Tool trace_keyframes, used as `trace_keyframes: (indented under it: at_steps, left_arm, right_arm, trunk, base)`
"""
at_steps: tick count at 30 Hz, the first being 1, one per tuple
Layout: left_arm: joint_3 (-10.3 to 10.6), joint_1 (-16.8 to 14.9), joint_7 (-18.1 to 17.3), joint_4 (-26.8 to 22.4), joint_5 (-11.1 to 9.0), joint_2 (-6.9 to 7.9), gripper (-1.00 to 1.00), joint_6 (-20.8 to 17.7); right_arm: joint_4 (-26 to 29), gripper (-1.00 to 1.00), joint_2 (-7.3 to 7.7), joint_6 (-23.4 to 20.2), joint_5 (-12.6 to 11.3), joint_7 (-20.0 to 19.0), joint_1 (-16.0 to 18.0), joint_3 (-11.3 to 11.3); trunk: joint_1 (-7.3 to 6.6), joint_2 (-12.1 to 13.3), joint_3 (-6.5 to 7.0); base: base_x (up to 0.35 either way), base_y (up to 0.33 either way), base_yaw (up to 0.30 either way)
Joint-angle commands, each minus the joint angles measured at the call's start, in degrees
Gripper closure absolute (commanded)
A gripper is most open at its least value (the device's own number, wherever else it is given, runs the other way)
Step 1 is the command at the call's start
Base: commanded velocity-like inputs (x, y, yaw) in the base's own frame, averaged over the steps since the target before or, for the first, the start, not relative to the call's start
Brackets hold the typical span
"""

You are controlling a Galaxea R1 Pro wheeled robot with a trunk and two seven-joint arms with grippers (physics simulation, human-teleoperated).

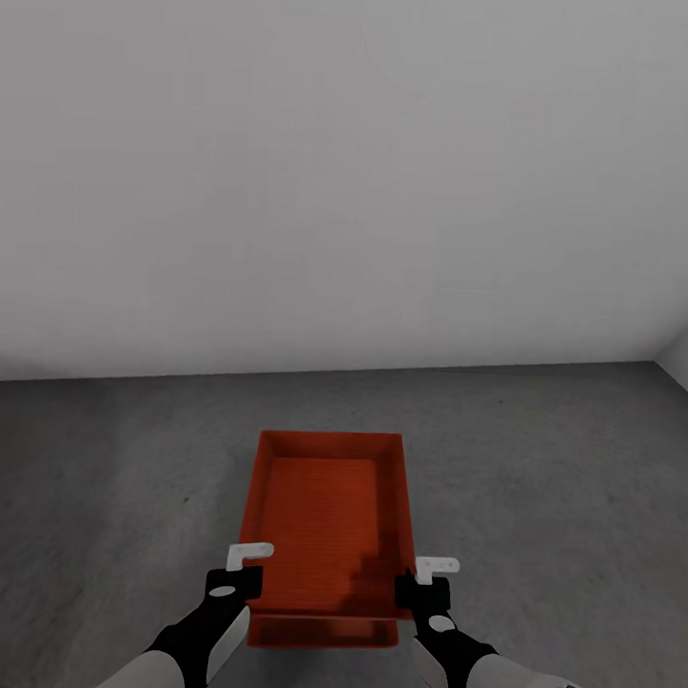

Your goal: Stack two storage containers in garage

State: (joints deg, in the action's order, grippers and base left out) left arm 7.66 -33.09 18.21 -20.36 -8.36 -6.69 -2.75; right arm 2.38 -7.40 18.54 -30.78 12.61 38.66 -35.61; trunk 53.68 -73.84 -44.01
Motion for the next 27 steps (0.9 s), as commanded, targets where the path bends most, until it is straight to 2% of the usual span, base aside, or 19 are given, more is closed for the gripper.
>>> trace_keyframes:
  at_steps: [1,10,18,27]
  left_arm:
    - [0.0,0.0,0.6,-0.3,0.2,0.1,1.0,2.7]
    - [0.0,0.0,0.6,-0.1,0.2,0.08,1.0,2.5]
    - [0.0,0.0,0.6,-0.1,0.2,0.1,1.0,2.6]
    - [0.0,0.0,0.6,-0.2,0.2,0.1,1.0,2.7]
  right_arm:
    - [-0.4,1.0,0.01,0.2,-1.1,0.0,0.0,2.7]
    - [-0.4,1.0,0.01,0.3,-1.1,0.0,0.0,2.7]
    - [-0.4,1.0,0.01,0.3,-1.1,0.0,0.0,2.7]
    - [-0.4,1.0,0.01,0.3,-1.1,0.0,0.0,2.7]
  trunk:
    - [0.0,0.0,-0.04]
    - [0.0,0.0,-0.04]
    - [0.0,0.0,-0.04]
    - [0.0,0.0,-0.04]
  base:
    - [0.0,0.0,0.0]
    - [-0.01,0.0,0.0]
    - [-0.198,0.0,0.0]
    - [-0.028,0.0,0.0]
